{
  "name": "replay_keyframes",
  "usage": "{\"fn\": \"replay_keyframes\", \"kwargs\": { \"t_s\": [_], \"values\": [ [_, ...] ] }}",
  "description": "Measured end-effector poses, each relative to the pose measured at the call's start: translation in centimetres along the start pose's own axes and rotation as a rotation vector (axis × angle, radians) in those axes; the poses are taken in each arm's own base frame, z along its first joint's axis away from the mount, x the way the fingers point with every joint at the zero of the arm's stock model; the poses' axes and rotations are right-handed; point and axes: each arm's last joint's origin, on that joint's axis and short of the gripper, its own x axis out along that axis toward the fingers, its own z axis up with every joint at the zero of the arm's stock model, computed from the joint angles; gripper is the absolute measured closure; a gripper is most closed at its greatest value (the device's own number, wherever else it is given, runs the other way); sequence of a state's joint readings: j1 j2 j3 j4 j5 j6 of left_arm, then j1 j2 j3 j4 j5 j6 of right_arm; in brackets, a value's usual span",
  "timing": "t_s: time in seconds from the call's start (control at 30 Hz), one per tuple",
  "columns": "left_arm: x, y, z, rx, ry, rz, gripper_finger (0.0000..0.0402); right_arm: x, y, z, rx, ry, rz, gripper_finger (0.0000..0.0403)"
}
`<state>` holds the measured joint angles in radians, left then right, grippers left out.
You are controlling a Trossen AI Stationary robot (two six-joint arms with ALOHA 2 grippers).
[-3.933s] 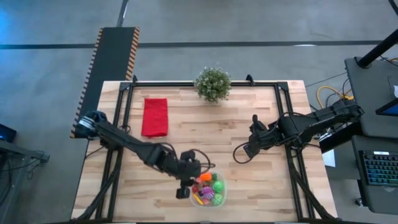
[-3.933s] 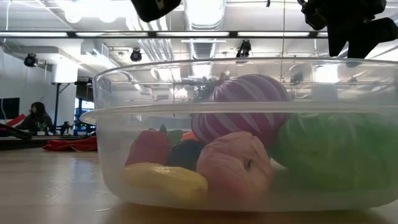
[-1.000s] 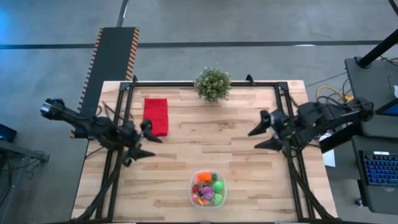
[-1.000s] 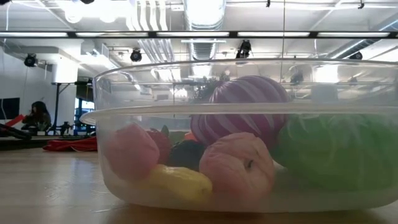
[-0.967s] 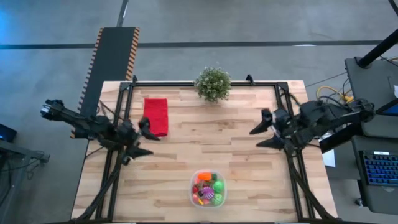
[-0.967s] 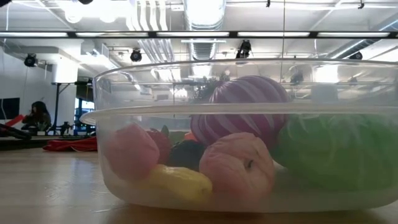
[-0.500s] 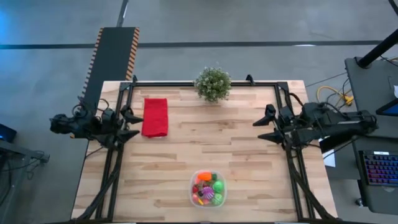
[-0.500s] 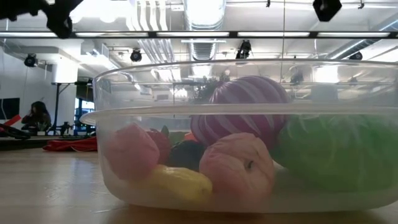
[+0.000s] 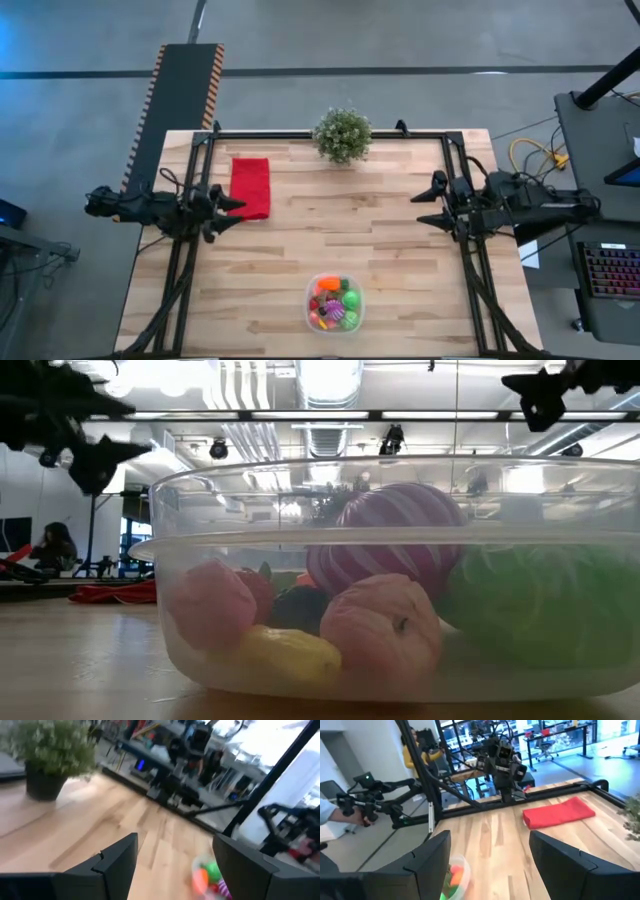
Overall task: Pick and placing Produce into tupperware
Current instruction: Return to Home Position
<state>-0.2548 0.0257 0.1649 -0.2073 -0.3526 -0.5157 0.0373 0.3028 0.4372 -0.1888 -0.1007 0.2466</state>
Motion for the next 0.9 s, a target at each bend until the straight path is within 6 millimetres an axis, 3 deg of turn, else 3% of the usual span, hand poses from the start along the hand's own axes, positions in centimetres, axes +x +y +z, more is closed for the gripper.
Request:
{"fn": "replay_keyframes", "kwargs": {
  "t_s": [0.13, 0.27, 0.37, 0.6, 0.9],
  "values": [
    [0.1, 0.6, -1.0, 0.021, 0.058, 0.057, 0.0158, -0.6, -0.5, -1.8, 0.000, 0.025, -0.051, 0.0140],
    [0.3, 1.2, -2.0, -0.069, 0.083, 0.112, 0.0158, -0.7, -1.6, -4.3, 0.065, 0.051, -0.211, 0.0140],
    [0.4, 1.3, -2.3, -0.112, 0.085, 0.118, 0.0158, -0.6, -1.9, -5.5, 0.073, 0.033, -0.217, 0.0140],
    [0.3, 1.6, -2.5, -0.033, 0.102, 0.168, 0.0158, -0.8, -2.0, -6.4, -0.026, -0.010, -0.159, 0.0140],
    [0.4, 1.8, -2.7, -0.003, 0.112, 0.222, 0.0158, -1.0, -2.4, -7.9, -0.007, 0.025, -0.168, 0.0140]
  ]
}}
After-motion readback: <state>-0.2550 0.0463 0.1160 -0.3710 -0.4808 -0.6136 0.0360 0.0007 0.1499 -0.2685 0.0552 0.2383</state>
